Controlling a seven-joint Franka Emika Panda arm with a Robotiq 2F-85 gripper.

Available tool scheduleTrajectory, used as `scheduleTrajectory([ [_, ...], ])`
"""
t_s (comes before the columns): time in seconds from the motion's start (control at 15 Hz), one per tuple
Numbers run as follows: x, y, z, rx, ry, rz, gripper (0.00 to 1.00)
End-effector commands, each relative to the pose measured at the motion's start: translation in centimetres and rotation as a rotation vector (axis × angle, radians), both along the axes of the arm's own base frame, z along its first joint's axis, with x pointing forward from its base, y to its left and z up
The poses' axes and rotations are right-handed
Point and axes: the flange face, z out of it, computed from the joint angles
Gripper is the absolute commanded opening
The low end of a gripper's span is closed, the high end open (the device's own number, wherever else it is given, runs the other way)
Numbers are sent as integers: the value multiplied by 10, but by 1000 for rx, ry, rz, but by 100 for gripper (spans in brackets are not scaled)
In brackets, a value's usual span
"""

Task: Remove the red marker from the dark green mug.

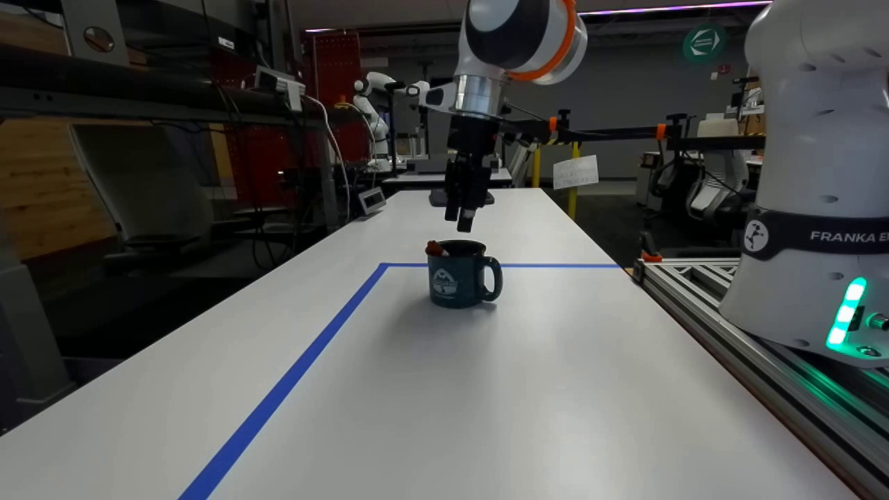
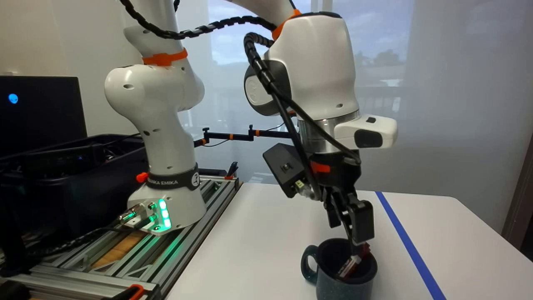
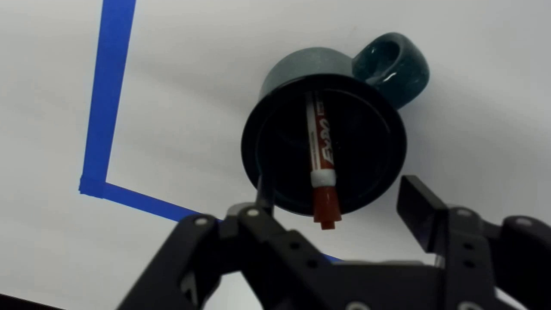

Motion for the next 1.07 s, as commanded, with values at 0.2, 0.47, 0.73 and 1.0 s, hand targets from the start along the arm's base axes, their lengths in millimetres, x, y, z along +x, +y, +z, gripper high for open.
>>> scheduleTrajectory([
  [0.2, -4, -3, -4, 25, -49, 54, 59],
  [0.47, -7, -8, -11, 42, -65, 78, 61],
  [0.73, -7, -12, -16, 54, -90, 106, 58],
  [1.0, -3, -20, -20, 59, -122, 119, 52],
])
